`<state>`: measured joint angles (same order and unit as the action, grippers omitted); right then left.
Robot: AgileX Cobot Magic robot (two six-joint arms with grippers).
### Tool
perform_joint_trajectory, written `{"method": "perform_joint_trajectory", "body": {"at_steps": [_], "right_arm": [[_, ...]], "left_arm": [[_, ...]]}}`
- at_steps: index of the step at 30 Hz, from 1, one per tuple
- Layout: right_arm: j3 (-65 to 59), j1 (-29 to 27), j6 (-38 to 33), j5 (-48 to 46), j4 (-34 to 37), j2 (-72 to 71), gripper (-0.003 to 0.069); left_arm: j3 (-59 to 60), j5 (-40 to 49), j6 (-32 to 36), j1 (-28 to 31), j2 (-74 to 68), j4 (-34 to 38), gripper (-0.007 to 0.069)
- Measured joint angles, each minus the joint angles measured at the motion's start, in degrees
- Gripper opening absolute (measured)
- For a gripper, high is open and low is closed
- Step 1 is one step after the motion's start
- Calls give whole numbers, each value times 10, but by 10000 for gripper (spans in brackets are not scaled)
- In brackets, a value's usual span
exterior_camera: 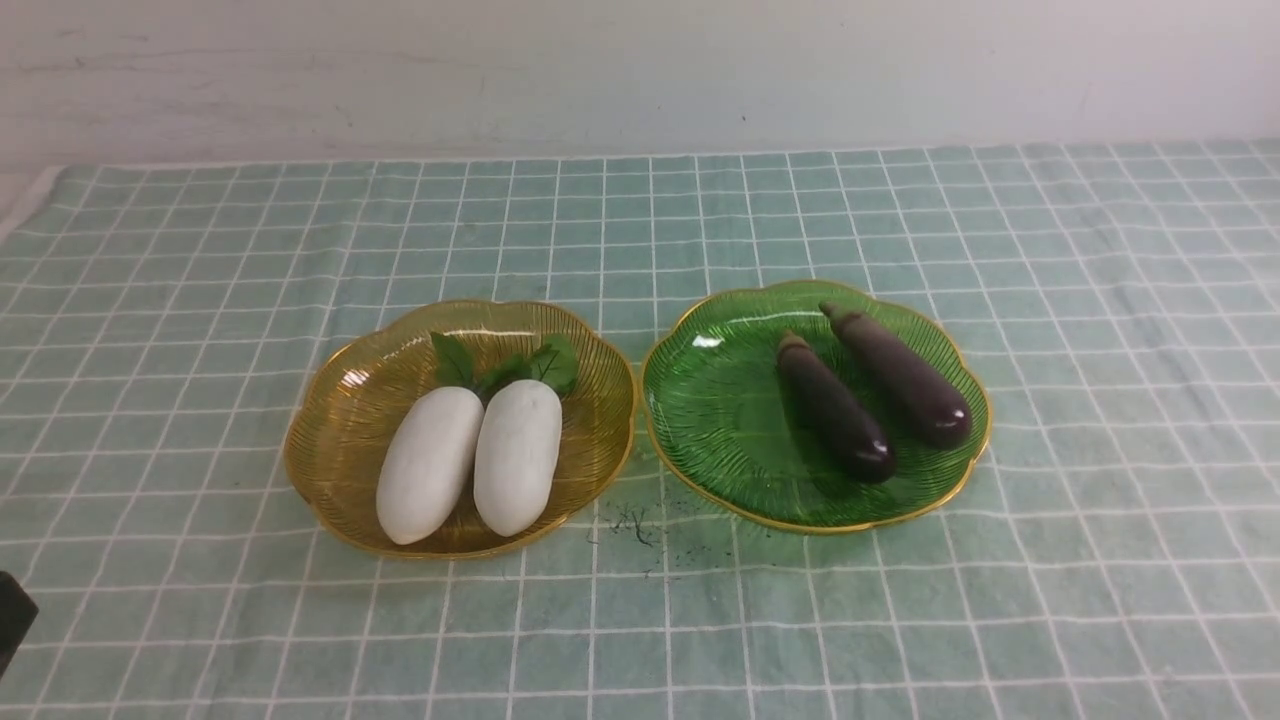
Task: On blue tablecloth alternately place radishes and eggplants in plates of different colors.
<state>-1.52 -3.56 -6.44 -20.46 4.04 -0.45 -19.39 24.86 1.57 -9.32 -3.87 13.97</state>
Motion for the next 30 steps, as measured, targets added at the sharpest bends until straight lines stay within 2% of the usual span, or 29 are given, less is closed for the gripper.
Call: {"method": "perform_joint_trajectory", "body": {"at_steps": [6,11,19,21,30], "right_arm": [[0,0,0,0,0,0,-8],[0,0,0,0,0,0,-8],[0,0,0,-2,0,0,-8],[0,0,0,-2,0,0,-8],[1,0,0,-2,0,0,-8]], "left_arm": [[5,-5,0,0,0,0,-8],[55,-41,2,4,10,-3,-8],[188,-55,-21,91,45,-73,-8],[204,-55,-28,97,45,-91,-8],[210,-46,-34,59,45,-129,-8]]}}
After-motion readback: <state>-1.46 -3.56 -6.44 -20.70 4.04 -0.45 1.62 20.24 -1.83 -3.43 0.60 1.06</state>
